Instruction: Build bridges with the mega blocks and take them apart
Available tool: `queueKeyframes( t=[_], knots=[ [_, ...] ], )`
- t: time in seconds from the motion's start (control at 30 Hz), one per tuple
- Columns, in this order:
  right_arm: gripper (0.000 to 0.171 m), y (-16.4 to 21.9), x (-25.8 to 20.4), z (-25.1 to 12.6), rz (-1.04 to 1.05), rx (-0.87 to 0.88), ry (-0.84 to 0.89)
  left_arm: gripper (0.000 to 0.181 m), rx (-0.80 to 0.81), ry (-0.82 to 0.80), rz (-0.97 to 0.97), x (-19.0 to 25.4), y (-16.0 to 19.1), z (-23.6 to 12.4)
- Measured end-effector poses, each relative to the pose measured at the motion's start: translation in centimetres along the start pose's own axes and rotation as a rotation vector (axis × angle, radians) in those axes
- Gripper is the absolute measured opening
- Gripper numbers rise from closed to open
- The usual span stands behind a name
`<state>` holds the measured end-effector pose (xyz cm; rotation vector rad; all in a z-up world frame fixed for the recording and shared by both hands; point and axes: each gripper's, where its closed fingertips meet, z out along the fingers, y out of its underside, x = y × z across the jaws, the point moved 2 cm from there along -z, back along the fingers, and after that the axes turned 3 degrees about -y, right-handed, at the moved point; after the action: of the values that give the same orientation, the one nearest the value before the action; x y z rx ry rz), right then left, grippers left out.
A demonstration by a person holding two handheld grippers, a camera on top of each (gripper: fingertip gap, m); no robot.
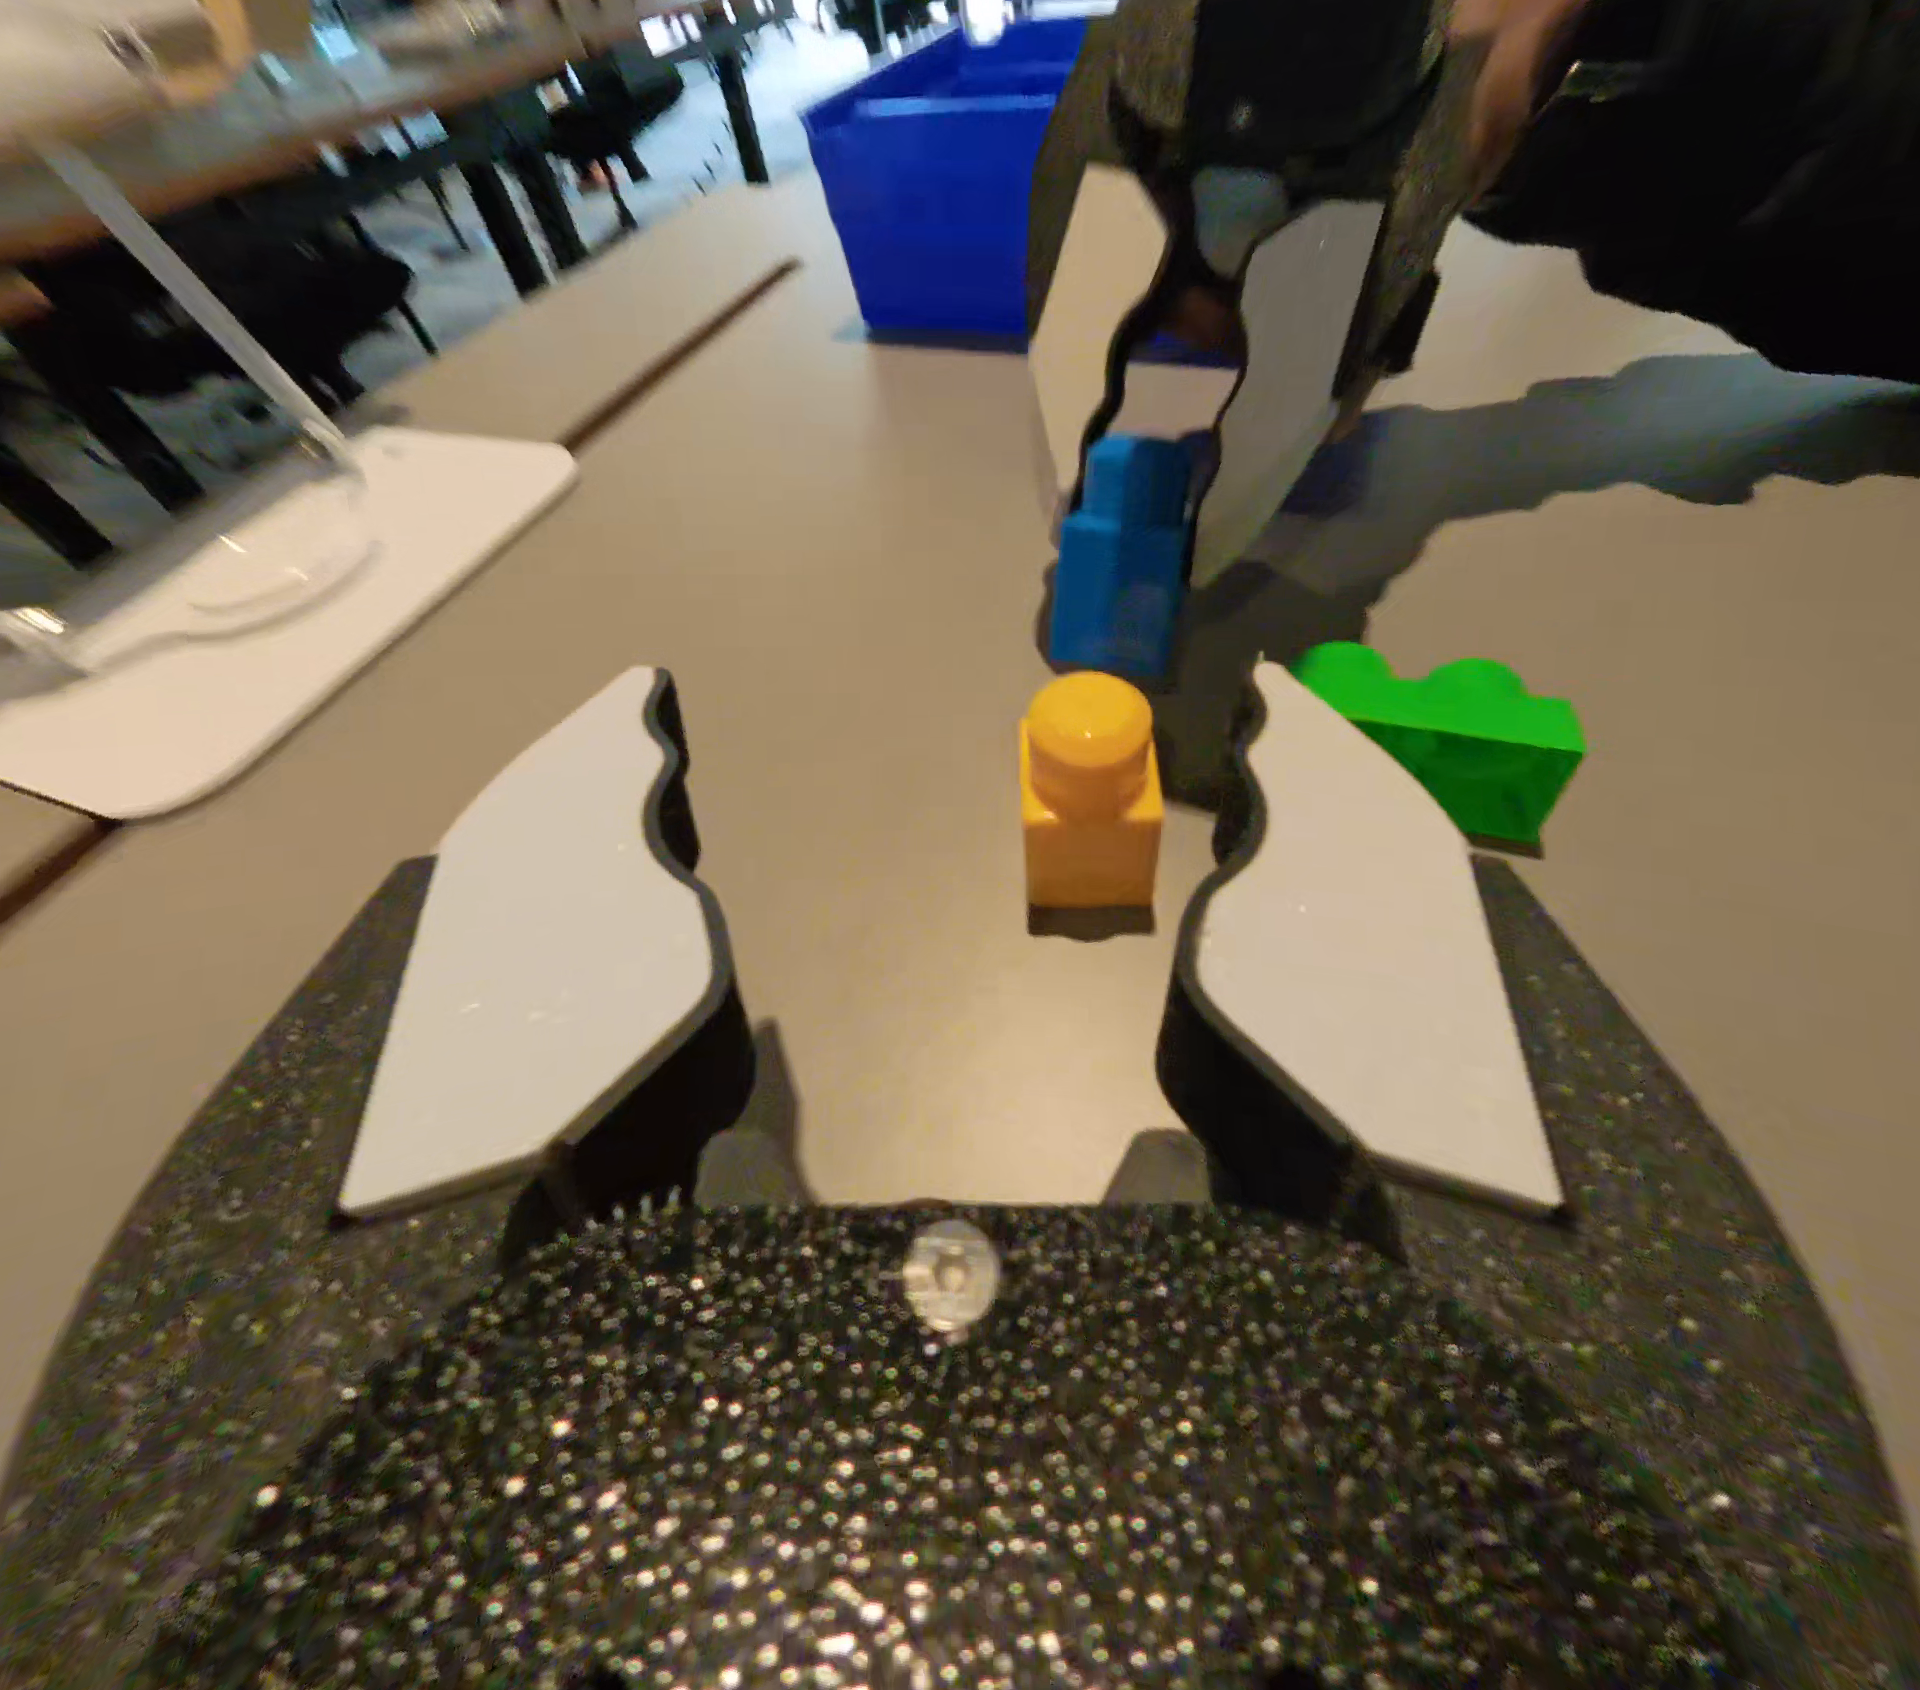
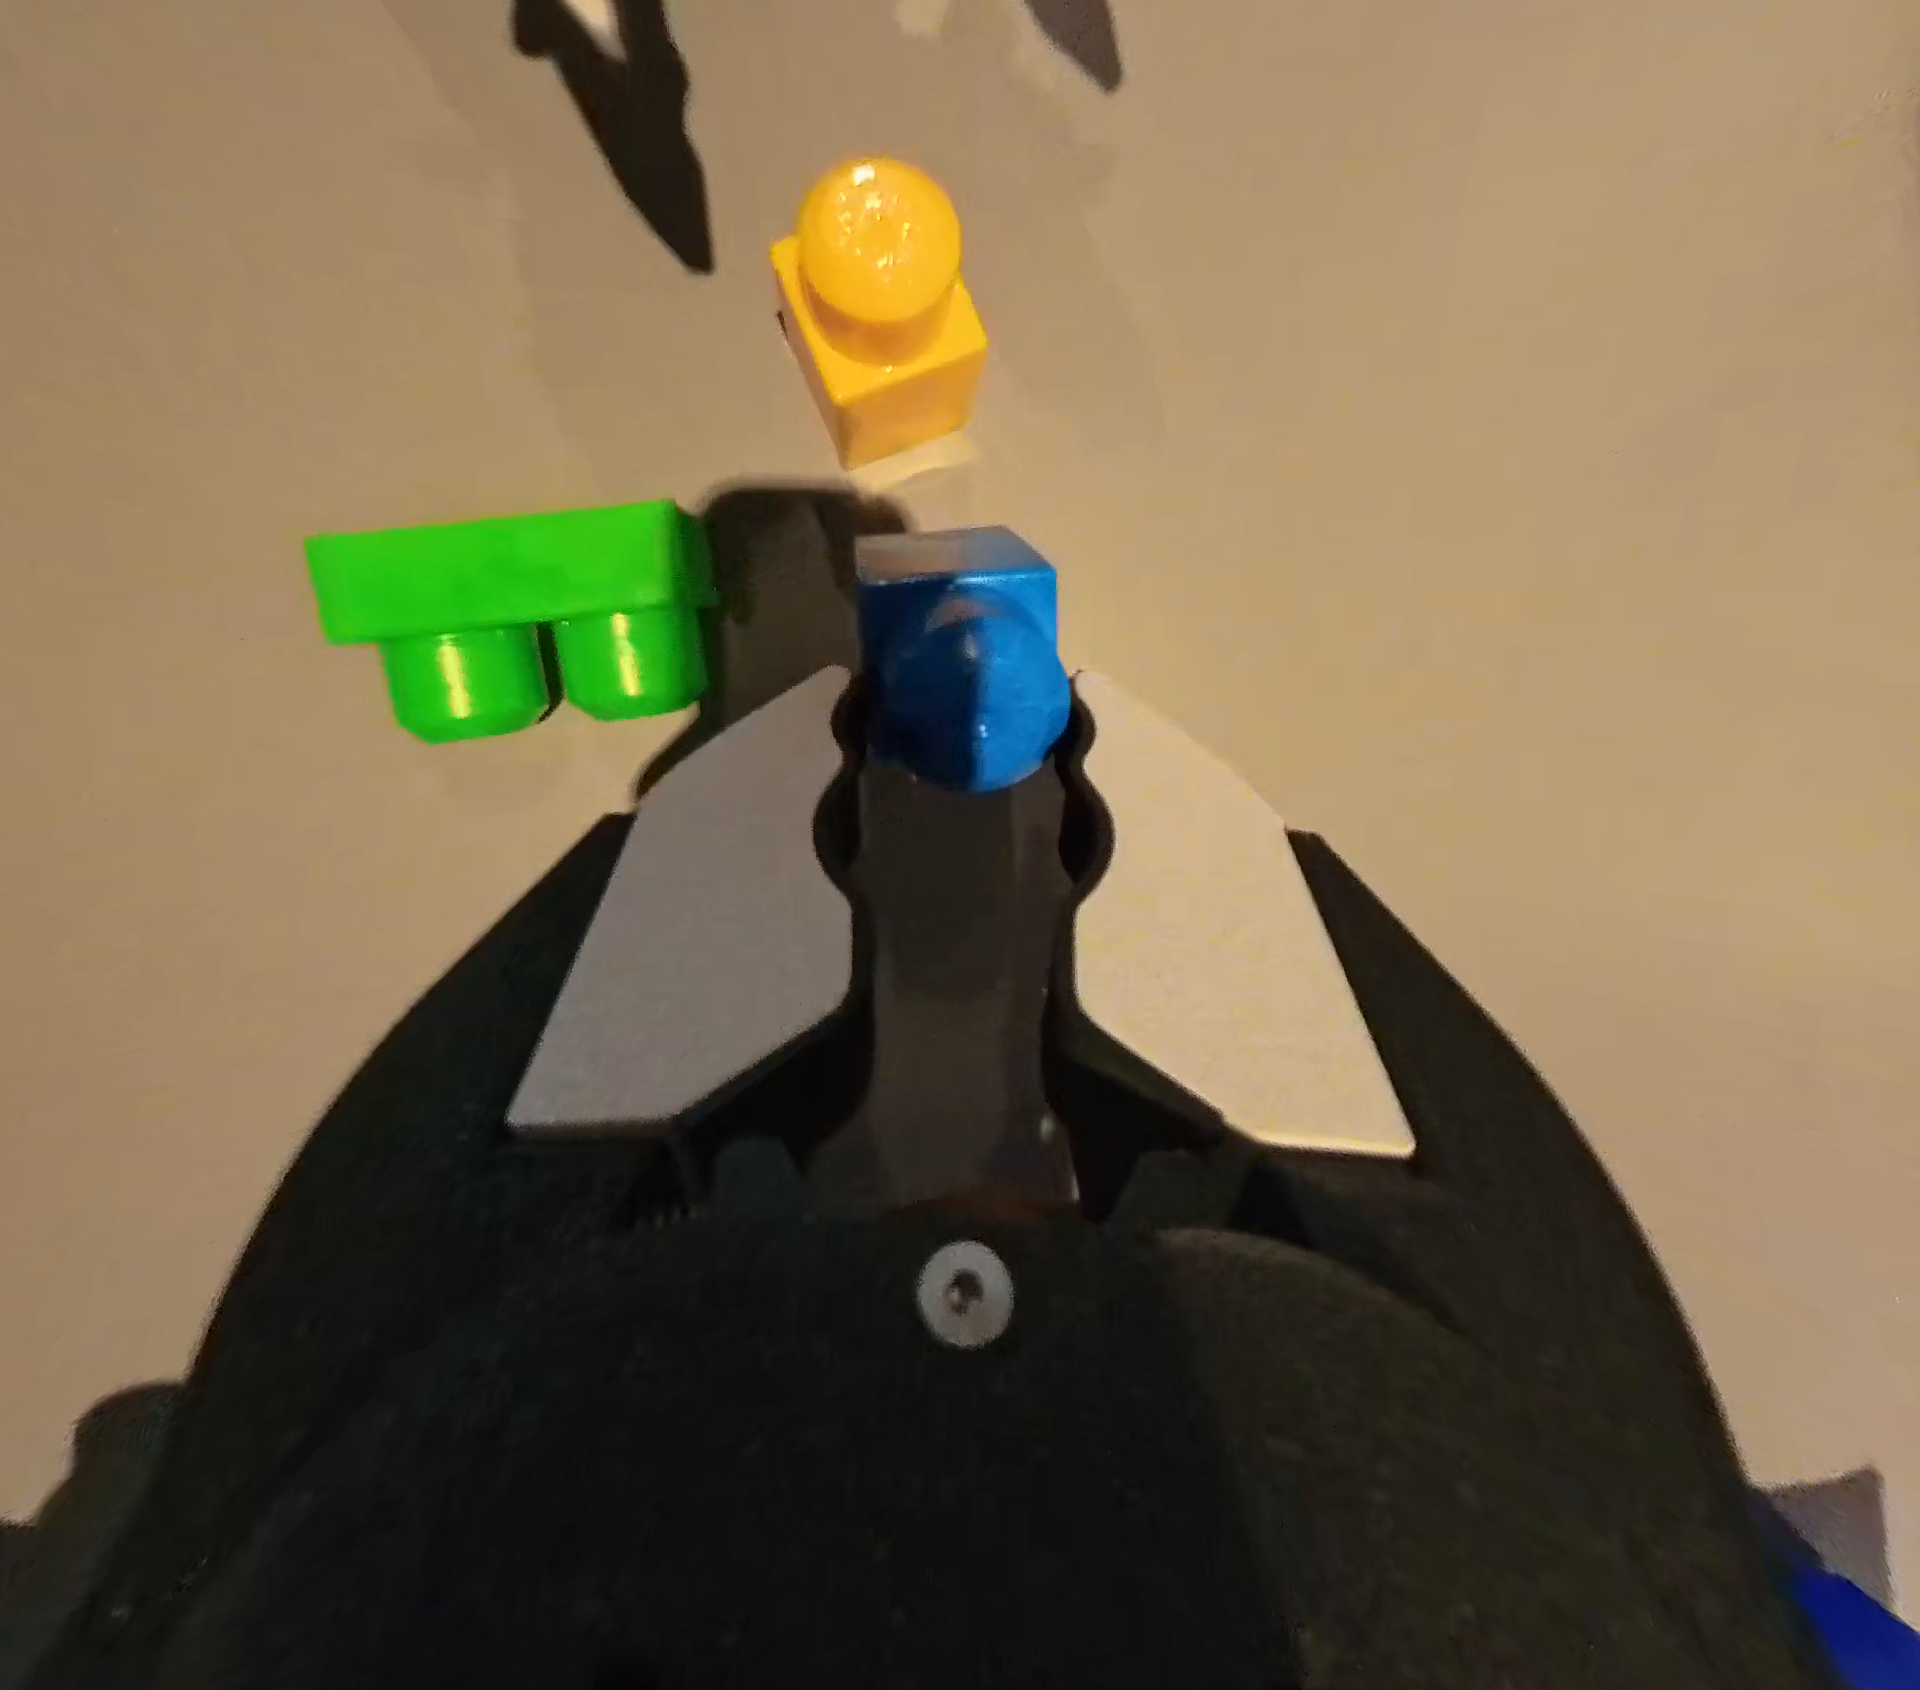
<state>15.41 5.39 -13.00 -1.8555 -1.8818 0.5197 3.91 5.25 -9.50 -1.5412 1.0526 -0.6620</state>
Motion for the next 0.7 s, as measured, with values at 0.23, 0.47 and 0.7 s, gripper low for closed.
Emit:
queueKeyframes(
  t=[0.23, 0.47, 0.7],
  knots=[
    [0.035, 0.3, 0.5, 1.2, 0.035, 0.100, 0.012, 0.087, 0.496, -0.325, 0.031, -2.3, -6.7, -5.5],
    [0.035, 0.5, 0.3, 1.8, 0.018, 0.173, 0.008, 0.093, 0.188, -0.099, -0.122, -2.2, -2.5, -2.3],
    [0.035, -0.1, 0.1, 2.2, -0.006, 0.184, 0.007, 0.079, -0.136, 0.103, -0.192, -0.4, 1.2, -1.2]
  ],
)
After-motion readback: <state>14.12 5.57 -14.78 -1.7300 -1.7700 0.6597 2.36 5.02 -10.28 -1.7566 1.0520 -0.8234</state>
